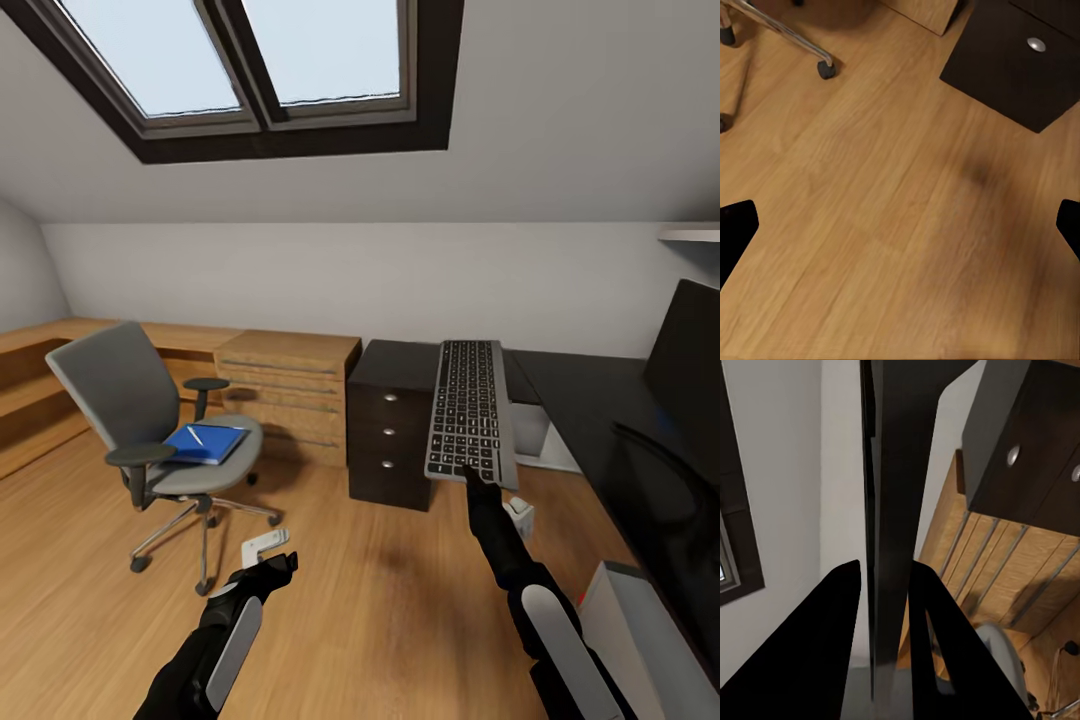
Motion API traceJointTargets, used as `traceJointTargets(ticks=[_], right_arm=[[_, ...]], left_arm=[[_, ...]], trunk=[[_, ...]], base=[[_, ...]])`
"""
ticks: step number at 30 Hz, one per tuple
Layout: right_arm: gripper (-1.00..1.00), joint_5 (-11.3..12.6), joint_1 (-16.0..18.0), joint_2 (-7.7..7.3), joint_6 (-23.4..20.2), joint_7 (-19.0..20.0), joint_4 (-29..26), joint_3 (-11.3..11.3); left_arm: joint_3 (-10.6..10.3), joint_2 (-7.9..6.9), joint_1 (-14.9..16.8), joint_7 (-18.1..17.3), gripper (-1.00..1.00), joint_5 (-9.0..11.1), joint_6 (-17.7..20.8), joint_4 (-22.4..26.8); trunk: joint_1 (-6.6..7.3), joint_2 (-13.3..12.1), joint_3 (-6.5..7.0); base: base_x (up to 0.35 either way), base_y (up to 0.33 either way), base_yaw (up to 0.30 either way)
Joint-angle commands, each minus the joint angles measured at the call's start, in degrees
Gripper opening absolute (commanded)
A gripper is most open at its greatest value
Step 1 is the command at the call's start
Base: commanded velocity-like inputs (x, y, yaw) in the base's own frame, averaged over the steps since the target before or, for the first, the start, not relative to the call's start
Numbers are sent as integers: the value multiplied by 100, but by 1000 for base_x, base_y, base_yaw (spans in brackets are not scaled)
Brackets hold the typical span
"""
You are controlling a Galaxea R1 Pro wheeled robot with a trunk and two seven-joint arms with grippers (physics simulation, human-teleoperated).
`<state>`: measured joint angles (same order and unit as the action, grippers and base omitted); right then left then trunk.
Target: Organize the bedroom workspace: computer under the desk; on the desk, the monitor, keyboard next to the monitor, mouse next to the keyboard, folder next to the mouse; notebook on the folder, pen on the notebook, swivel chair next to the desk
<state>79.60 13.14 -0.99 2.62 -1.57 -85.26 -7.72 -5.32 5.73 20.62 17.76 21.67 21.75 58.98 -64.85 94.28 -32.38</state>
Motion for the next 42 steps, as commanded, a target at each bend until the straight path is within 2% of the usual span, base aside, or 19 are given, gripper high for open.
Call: traceJointTargets(ticks=[1,9,18,25,37,42], right_arm=[[-100,56,4,-6,28,-4,-9,-13],[-100,47,4,-6,28,-24,-8,-11],[-100,47,4,-3,28,-29,-5,-23],[-100,42,4,1,11,-53,4,-158],[-100,49,4,2,28,-36,-12,-122],[-100,48,4,-4,30,-28,-16,-117]], left_arm=[[-13,-2,3,52,100,58,14,12],[-21,19,5,61,100,54,-54,68],[-21,24,3,61,100,56,-57,70],[-21,24,3,56,100,57,-57,70],[-21,16,3,52,100,57,-48,70],[-21,20,4,52,100,57,-56,70]], trunk=[[-3,3,-6],[-3,3,-6],[-3,3,-6],[-3,3,-6],[-3,3,-6],[-3,3,-6]], base=[[294,0,0],[206,-4,0],[228,-139,0],[280,-68,0],[22,-10,0],[121,150,0]])
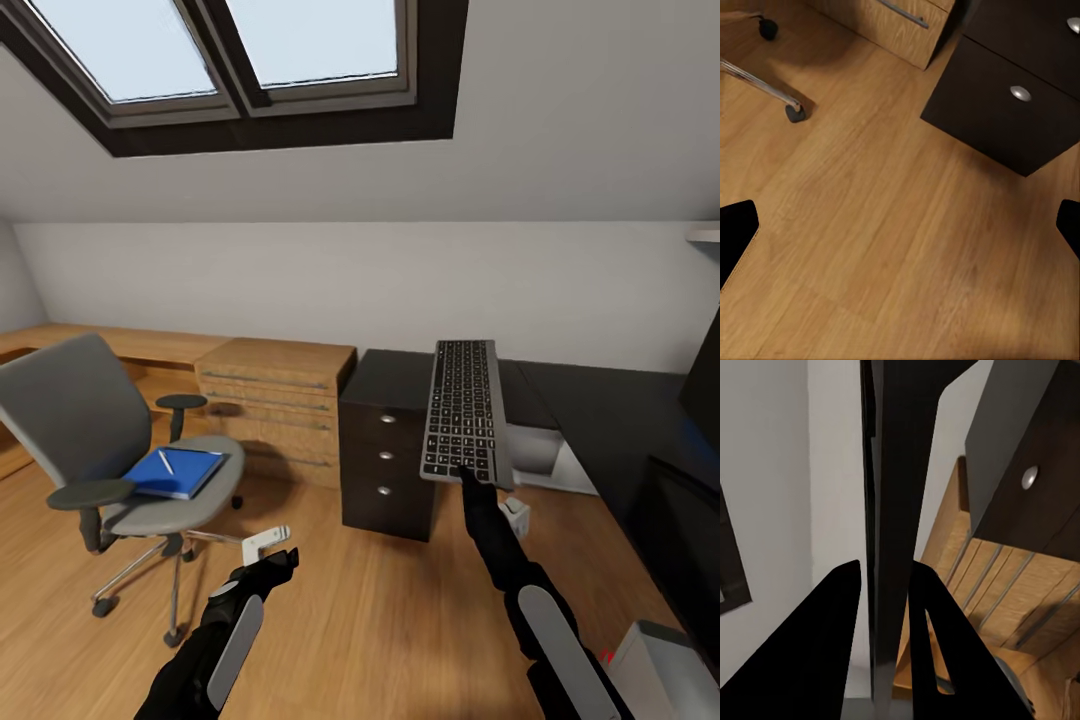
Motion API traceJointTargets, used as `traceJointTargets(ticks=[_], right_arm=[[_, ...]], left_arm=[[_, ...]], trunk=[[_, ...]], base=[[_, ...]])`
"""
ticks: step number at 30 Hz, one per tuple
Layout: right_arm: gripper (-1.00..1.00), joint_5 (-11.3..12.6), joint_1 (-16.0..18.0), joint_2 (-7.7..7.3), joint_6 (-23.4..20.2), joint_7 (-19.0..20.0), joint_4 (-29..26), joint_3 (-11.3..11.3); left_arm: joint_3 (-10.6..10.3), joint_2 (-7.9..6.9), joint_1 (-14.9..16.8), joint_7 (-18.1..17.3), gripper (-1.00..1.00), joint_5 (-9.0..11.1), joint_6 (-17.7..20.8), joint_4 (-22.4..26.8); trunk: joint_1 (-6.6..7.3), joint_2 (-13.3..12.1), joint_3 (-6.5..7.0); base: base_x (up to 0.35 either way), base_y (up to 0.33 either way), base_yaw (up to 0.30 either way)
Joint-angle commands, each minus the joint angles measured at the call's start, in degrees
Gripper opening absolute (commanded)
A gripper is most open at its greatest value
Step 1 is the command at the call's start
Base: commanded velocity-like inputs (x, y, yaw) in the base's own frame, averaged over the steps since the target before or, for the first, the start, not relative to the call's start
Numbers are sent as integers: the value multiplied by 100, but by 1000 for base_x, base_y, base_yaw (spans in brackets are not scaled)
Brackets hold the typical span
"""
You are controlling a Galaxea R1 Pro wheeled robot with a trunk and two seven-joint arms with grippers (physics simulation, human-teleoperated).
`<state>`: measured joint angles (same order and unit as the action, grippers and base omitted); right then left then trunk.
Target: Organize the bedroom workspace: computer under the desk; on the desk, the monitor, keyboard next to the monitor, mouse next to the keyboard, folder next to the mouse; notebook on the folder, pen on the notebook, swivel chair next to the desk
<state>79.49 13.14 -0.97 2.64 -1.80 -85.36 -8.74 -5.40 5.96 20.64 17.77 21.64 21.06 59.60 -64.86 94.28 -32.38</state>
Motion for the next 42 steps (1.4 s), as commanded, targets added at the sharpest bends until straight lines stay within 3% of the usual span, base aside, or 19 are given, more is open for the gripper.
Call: traceJointTargets(ticks=[1,15,28,31,42], right_arm=[[-100,59,4,-7,27,-5,-7,-17],[-100,65,4,-4,34,-27,10,-5],[-100,67,4,-8,33,-29,56,1],[-100,67,4,-8,28,-23,62,106],[-100,107,4,4,-8,22,46,161]], left_arm=[[-13,-4,2,51,100,60,13,8],[-13,2,2,54,100,62,21,7],[-13,-2,3,51,100,69,39,3],[-13,-6,2,51,100,69,39,4],[-16,1,1,40,100,75,51,-11]], trunk=[[-2,3,-6],[-2,3,-7],[-2,3,-42],[-2,3,-53],[-2,3,-60]], base=[[220,118,0],[270,11,-146],[72,30,-264],[153,100,-250],[18,12,-40]])
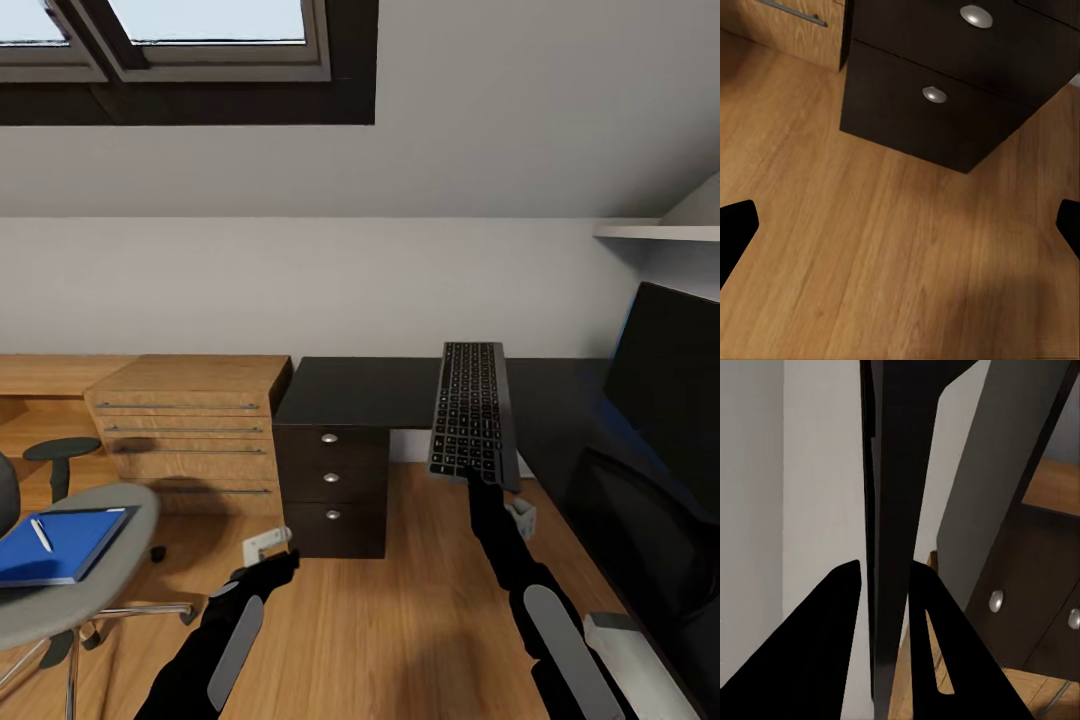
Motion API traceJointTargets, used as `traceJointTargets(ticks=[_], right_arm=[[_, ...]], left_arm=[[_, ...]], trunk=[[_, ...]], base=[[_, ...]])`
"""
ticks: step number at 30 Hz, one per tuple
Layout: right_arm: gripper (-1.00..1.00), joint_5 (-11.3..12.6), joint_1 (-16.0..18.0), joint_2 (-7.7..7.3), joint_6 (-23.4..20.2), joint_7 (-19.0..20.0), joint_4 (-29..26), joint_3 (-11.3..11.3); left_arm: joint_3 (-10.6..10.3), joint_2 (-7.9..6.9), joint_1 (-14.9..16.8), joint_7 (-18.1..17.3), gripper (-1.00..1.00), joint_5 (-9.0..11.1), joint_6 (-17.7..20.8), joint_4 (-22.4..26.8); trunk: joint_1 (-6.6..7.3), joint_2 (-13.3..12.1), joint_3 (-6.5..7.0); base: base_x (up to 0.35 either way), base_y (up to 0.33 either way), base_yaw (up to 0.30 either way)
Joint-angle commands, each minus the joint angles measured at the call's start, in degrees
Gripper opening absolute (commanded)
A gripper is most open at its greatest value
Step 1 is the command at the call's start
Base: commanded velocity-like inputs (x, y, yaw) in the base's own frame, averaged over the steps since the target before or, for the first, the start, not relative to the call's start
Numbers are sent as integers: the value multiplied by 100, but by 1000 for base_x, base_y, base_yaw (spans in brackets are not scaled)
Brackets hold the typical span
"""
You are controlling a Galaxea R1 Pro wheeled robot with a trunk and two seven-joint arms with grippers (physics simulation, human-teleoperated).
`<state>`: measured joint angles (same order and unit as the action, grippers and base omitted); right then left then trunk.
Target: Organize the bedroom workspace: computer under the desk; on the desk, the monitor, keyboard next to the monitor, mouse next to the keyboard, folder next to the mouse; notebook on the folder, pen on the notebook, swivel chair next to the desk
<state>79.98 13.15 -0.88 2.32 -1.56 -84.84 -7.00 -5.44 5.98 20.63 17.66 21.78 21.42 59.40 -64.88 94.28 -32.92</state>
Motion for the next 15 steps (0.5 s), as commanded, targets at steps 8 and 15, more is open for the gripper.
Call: traceJointTargets(ticks=[8,15], right_arm=[[-100,462,4,-18,23,-8,-21,4],[-100,475,4,-21,23,-11,-32,-1]], left_arm=[[-51,5,3,45,100,63,5,-7],[-53,5,5,53,100,54,-14,-7]], trunk=[[0,3,-6],[0,3,-6]], base=[[3,0,0],[235,0,0]])
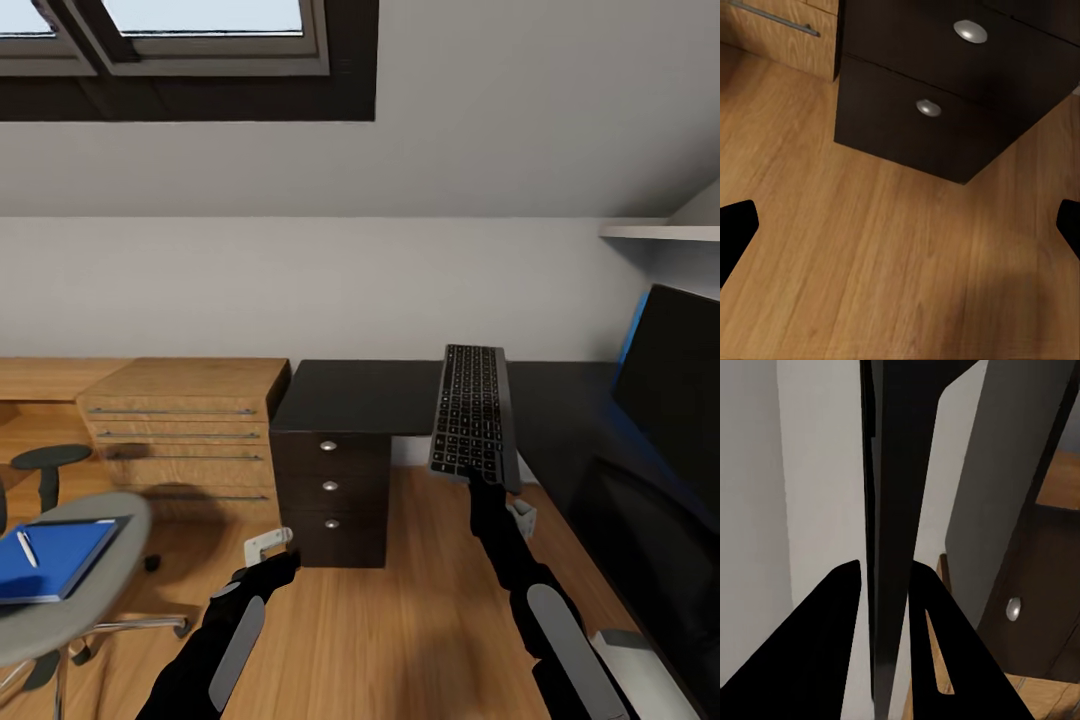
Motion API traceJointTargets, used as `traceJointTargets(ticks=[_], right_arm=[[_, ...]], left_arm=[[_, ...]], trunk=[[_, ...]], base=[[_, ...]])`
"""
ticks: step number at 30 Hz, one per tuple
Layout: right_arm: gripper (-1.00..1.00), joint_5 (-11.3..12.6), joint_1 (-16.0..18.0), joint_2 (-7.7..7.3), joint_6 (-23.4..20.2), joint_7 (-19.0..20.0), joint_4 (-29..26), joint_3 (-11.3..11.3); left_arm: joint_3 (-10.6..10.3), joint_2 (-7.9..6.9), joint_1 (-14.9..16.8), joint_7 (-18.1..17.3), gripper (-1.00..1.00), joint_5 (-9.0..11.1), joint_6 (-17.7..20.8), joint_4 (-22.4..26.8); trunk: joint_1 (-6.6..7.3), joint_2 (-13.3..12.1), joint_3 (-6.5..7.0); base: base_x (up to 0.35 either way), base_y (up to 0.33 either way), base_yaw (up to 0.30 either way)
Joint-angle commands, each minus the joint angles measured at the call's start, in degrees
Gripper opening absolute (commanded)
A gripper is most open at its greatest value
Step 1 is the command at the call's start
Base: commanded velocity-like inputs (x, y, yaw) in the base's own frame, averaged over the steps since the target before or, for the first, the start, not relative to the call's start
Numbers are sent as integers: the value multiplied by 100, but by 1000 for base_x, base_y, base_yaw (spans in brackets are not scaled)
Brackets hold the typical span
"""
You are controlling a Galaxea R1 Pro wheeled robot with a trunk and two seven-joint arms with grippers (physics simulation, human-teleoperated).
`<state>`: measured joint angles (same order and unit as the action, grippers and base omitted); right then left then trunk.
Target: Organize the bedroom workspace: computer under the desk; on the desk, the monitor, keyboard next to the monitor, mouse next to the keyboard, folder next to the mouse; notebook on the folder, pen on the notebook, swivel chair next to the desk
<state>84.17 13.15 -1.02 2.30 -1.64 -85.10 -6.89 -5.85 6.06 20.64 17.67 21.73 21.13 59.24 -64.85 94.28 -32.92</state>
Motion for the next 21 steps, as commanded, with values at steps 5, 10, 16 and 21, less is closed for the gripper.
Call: traceJointTargets(ticks=[5,10,16,21], right_arm=[[-100,61,4,4,25,5,8,-14],[-100,54,4,1,30,5,25,-13],[-100,55,4,-59,-107,-8,30,16],[-100,66,14,-131,-880,-17,110,232]], left_arm=[[-13,-7,1,52,100,60,22,9],[-13,-8,1,52,100,60,17,9],[-13,-4,1,52,100,60,14,9],[-16,-3,1,52,100,57,18,11]], trunk=[[-3,3,-6],[-3,3,-6],[-3,3,-6],[-3,3,-6]], base=[[306,0,0],[122,0,0],[14,0,0],[1,0,0]])
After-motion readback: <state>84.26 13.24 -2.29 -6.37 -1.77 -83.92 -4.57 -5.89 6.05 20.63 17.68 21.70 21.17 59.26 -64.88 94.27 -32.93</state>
